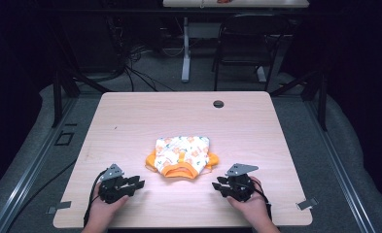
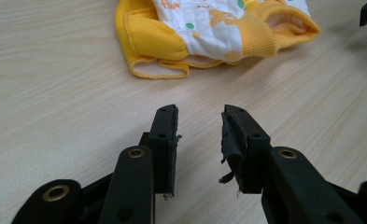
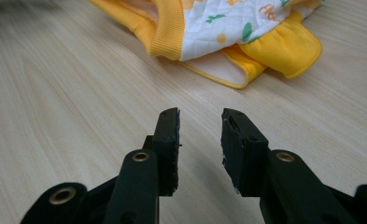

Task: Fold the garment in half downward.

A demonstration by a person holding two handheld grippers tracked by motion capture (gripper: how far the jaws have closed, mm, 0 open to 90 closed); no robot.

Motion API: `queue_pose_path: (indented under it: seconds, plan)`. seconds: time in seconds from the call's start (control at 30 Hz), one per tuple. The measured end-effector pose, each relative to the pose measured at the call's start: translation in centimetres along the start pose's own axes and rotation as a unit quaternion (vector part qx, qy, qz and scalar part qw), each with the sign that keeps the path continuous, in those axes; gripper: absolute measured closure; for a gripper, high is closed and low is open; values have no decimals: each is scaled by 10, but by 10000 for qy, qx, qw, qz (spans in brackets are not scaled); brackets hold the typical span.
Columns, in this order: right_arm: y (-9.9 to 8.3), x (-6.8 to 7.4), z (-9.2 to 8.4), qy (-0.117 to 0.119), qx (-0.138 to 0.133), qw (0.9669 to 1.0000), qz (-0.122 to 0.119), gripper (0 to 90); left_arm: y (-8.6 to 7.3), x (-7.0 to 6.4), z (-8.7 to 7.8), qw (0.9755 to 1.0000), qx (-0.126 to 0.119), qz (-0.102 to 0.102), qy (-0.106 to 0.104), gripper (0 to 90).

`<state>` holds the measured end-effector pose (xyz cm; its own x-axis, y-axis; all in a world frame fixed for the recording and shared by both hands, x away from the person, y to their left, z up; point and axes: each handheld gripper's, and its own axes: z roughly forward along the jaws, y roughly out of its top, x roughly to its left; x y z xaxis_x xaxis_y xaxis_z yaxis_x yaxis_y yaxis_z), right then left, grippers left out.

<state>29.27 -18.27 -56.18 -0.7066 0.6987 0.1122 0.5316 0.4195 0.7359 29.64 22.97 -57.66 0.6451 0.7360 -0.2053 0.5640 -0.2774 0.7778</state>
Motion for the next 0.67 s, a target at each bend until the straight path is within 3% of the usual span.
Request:
queue_pose_path:
  seconds: [0.1, 0.13, 0.23, 0.53, 0.67]
  plan:
    - [-2, -1, 1, -16, -55, 10000, 56, 660, -1, -1, 1, 10000, 25, 42, 39, 637]
    - [-4, -2, 2, 36, -120, 9998, 173, 654, -2, -1, 3, 10000, 9, 5, 15, 627]
    - [-5, -2, 4, 38, -123, 9997, 222, 642, -2, -1, 4, 10000, -14, -57, -33, 610]
    - [-7, 3, 11, -50, 77, 10000, -14, 634, -3, -1, 6, 10000, 49, 61, 62, 596]
    - [-6, 7, 14, -41, 94, 9999, -122, 616, -2, -4, 8, 9990, 133, 361, 245, 570]
